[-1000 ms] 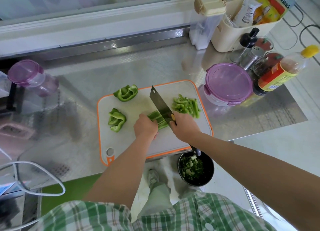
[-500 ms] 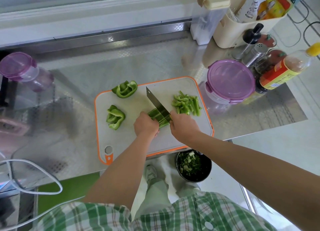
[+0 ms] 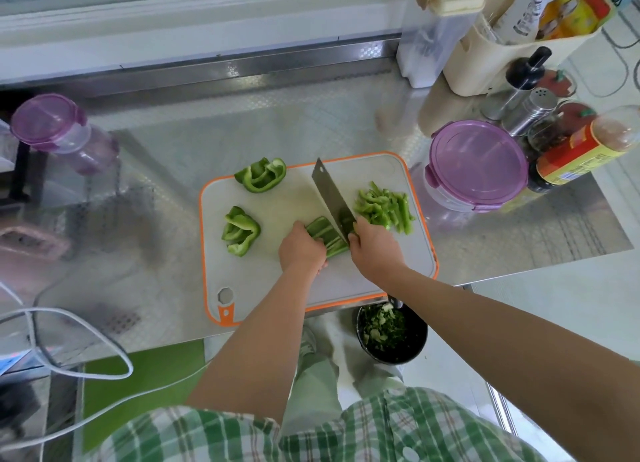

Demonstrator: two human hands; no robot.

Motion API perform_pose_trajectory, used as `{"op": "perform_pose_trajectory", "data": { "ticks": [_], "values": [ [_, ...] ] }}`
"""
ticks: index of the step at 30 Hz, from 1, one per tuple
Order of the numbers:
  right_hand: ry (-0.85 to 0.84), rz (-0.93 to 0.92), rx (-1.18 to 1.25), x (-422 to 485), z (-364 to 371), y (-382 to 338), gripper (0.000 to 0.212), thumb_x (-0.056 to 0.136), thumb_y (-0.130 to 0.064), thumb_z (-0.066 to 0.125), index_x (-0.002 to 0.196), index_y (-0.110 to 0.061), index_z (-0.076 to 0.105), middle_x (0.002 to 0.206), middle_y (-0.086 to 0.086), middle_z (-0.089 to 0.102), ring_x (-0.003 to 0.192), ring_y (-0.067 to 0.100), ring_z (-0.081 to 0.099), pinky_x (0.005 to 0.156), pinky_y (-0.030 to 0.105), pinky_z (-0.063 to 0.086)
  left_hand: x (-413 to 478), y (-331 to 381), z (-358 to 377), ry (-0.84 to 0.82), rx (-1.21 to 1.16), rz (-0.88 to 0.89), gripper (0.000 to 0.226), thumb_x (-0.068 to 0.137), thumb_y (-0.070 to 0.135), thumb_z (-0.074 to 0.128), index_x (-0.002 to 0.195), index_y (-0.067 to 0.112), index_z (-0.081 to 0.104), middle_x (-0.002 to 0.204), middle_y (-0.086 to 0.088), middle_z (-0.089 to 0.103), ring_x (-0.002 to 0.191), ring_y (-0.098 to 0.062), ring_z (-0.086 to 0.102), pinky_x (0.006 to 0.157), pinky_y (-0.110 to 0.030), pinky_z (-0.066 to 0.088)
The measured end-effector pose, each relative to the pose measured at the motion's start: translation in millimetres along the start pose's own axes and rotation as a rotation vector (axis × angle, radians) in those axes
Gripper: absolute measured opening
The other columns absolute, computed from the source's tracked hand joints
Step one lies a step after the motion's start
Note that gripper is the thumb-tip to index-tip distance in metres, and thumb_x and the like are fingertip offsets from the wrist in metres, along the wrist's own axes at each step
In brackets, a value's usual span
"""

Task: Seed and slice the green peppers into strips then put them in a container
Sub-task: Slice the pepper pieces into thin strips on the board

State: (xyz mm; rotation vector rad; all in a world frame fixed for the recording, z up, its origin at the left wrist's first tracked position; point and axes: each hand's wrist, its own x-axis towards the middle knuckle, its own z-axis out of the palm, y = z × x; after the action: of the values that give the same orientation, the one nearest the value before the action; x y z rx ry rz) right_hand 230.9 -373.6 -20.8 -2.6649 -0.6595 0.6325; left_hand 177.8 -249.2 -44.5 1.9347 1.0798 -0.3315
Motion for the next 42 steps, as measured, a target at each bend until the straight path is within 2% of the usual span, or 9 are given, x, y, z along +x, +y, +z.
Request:
{"op": "perform_pose_trajectory", "data": {
  "ticks": [4, 9, 13, 21, 26, 30, 34, 39, 42],
  "values": [
    [0.017, -0.079, 0.041, -0.3, -9.6, 1.9, 0.014, 0.098, -0.018, 0.044, 0.087, -0.013, 0.035, 0.060, 0.000, 0.039, 0.060, 0.027, 0.044, 0.048, 0.030, 0.027, 1.1, 0.8, -0.5, -0.014, -0.009, -0.009, 0.007, 0.094, 0.012, 0.046, 0.100, 0.013, 0.043, 0.077, -0.014, 0.068, 0.050, -0.024, 0.065, 0.050, -0.034, 0.058],
    [-0.039, -0.114, -0.030, -2.0, -16.0, -4.3, 0.011, 0.097, -0.019, 0.043, 0.099, -0.008, 0.046, 0.074, 0.007, 0.049, 0.066, 0.028, 0.047, 0.057, 0.031, 0.035, 3.3, 4.3, -3.4, -0.033, -0.041, -0.054, 0.008, 0.095, 0.010, 0.047, 0.102, 0.011, 0.043, 0.082, -0.017, 0.069, 0.041, -0.019, 0.059, 0.037, -0.025, 0.048],
    [-0.067, -0.073, -0.057, -1.5, -10.7, -7.0, 0.014, 0.098, -0.017, 0.041, 0.103, -0.006, 0.047, 0.076, 0.009, 0.049, 0.069, 0.029, 0.049, 0.057, 0.031, 0.037, 3.6, 4.7, -2.6, -0.031, -0.042, -0.056, 0.009, 0.095, 0.009, 0.048, 0.102, 0.011, 0.044, 0.080, -0.017, 0.069, 0.041, -0.020, 0.059, 0.038, -0.026, 0.049],
    [-0.075, -0.051, -0.058, 0.2, -4.3, -4.6, 0.011, 0.098, -0.017, 0.040, 0.089, -0.011, 0.038, 0.070, 0.005, 0.045, 0.066, 0.029, 0.048, 0.056, 0.031, 0.034, 4.1, 5.0, -3.8, -0.041, -0.048, -0.043, 0.008, 0.096, 0.011, 0.048, 0.103, 0.011, 0.044, 0.081, -0.017, 0.069, 0.033, -0.015, 0.055, 0.032, -0.019, 0.039],
    [-0.046, -0.025, -0.104, 3.9, 1.6, -10.0, 0.007, 0.098, -0.016, 0.041, 0.096, -0.010, 0.043, 0.077, 0.009, 0.052, 0.074, 0.033, 0.056, 0.058, 0.033, 0.038, 1.8, 2.8, -3.1, -0.034, -0.055, -0.025, 0.005, 0.096, 0.010, 0.046, 0.100, 0.011, 0.043, 0.082, -0.017, 0.069, 0.038, -0.017, 0.058, 0.036, -0.024, 0.046],
    [0.023, 0.043, 0.027, 8.8, -5.7, -7.2, 0.011, 0.099, -0.017, 0.042, 0.091, -0.010, 0.041, 0.072, 0.005, 0.049, 0.069, 0.027, 0.050, 0.058, 0.033, 0.037, 2.5, 1.8, -1.9, -0.029, -0.059, -0.023, 0.005, 0.098, 0.012, 0.047, 0.101, 0.011, 0.043, 0.083, -0.018, 0.069, 0.042, -0.018, 0.059, 0.037, -0.024, 0.049],
    [-0.016, -0.076, 0.062, 1.9, -20.1, -4.0, 0.016, 0.097, -0.019, 0.046, 0.084, -0.012, 0.038, 0.070, 0.006, 0.048, 0.066, 0.027, 0.047, 0.057, 0.032, 0.035, 3.0, 0.6, -1.7, -0.023, -0.067, -0.021, 0.007, 0.098, 0.015, 0.049, 0.101, 0.011, 0.043, 0.084, -0.018, 0.068, 0.044, -0.020, 0.060, 0.038, -0.025, 0.049],
    [-0.079, -0.089, -0.015, -4.3, -16.5, -6.9, 0.011, 0.097, -0.018, 0.042, 0.097, -0.008, 0.047, 0.081, 0.010, 0.052, 0.073, 0.029, 0.050, 0.059, 0.031, 0.036, 0.2, 3.5, -4.1, -0.026, -0.050, -0.012, 0.008, 0.099, 0.014, 0.048, 0.102, 0.009, 0.043, 0.082, -0.017, 0.068, 0.037, -0.016, 0.055, 0.033, -0.019, 0.041],
    [-0.092, -0.060, -0.067, -3.2, -12.2, -8.8, 0.012, 0.098, -0.017, 0.040, 0.100, -0.008, 0.047, 0.079, 0.009, 0.049, 0.072, 0.029, 0.049, 0.059, 0.031, 0.036, -0.6, 4.7, -4.3, -0.021, -0.032, -0.014, 0.006, 0.098, 0.012, 0.047, 0.102, 0.010, 0.043, 0.082, -0.017, 0.069, 0.033, -0.014, 0.053, 0.029, -0.016, 0.036]
  ]
}}
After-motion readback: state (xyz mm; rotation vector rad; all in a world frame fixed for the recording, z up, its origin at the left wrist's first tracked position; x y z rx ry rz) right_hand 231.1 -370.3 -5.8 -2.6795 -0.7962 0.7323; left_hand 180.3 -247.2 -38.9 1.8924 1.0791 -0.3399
